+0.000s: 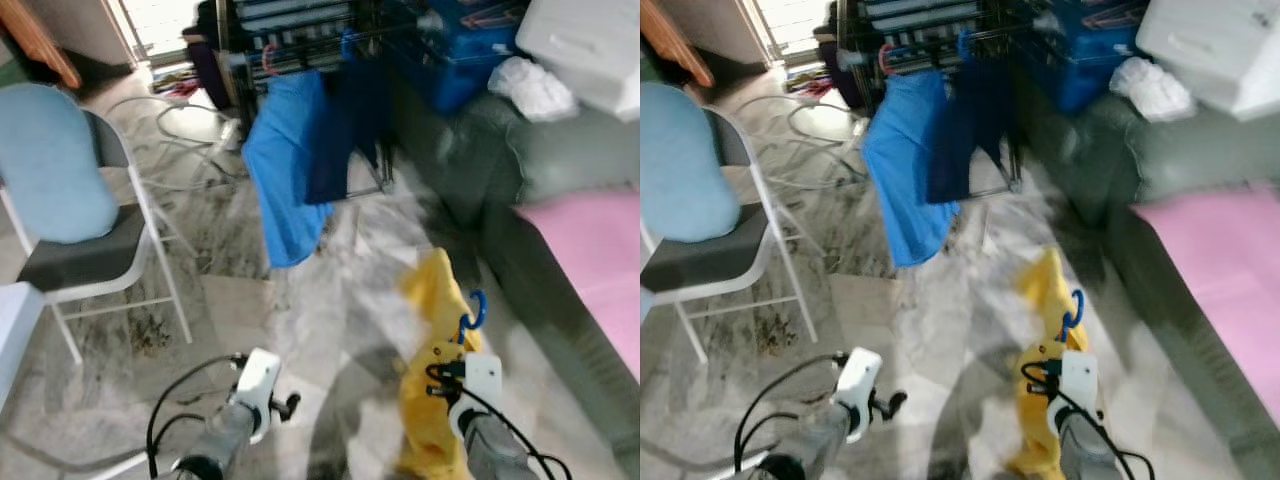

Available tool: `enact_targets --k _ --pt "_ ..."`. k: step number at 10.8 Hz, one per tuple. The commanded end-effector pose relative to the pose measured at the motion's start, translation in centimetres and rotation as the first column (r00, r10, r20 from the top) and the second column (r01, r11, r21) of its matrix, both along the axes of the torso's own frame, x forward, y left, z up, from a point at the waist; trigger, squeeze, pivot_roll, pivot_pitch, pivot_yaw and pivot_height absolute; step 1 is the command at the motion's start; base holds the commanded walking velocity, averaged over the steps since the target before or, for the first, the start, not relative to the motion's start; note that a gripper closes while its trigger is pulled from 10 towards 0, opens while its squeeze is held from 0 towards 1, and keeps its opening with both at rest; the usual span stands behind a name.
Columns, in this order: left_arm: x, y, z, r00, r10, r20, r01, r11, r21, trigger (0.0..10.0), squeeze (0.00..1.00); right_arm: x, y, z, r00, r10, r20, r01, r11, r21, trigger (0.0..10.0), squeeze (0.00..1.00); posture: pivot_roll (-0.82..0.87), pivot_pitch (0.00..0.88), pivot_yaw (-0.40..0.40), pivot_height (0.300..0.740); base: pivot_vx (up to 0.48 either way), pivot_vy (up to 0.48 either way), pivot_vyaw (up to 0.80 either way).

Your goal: Hang hanger

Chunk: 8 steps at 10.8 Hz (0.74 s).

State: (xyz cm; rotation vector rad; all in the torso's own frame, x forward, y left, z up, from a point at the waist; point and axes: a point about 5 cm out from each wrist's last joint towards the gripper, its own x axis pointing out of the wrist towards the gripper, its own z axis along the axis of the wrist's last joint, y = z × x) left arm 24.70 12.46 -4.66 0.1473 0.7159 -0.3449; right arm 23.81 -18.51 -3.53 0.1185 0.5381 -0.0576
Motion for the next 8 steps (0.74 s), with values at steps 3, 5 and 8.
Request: enact_targets --k 3,5,8 --pt "-0.53 1.50 -0.43 1.000 0.012 -0.025 -0.011 1.000 0.028 10.0 0.00 0.94 1.65 0.71 0.997 0.054 0.054 -0.055 0.998 0.027 10.0 0.00 -0.26 0.124 0.111 0.740 0.409 -0.246 0.80" --pt "-0.43 1.15 -0.35 1.000 0.006 -0.021 -0.005 1.000 0.023 10.0 0.00 0.83 1.54 0.79 0.997 0.033 0.072 -0.036 0.999 0.040 10.0 0.00 -0.26 0.127 0.114 0.740 0.409 -0.246 0.40" --pt "-0.31 0.89 -0.30 1.000 0.008 -0.016 -0.008 0.999 0.036 10.0 0.00 0.47 1.73 0.25 0.999 0.039 0.038 -0.040 0.999 0.035 10.0 0.00 -0.24 0.122 0.095 0.740 0.366 -0.160 0.00"
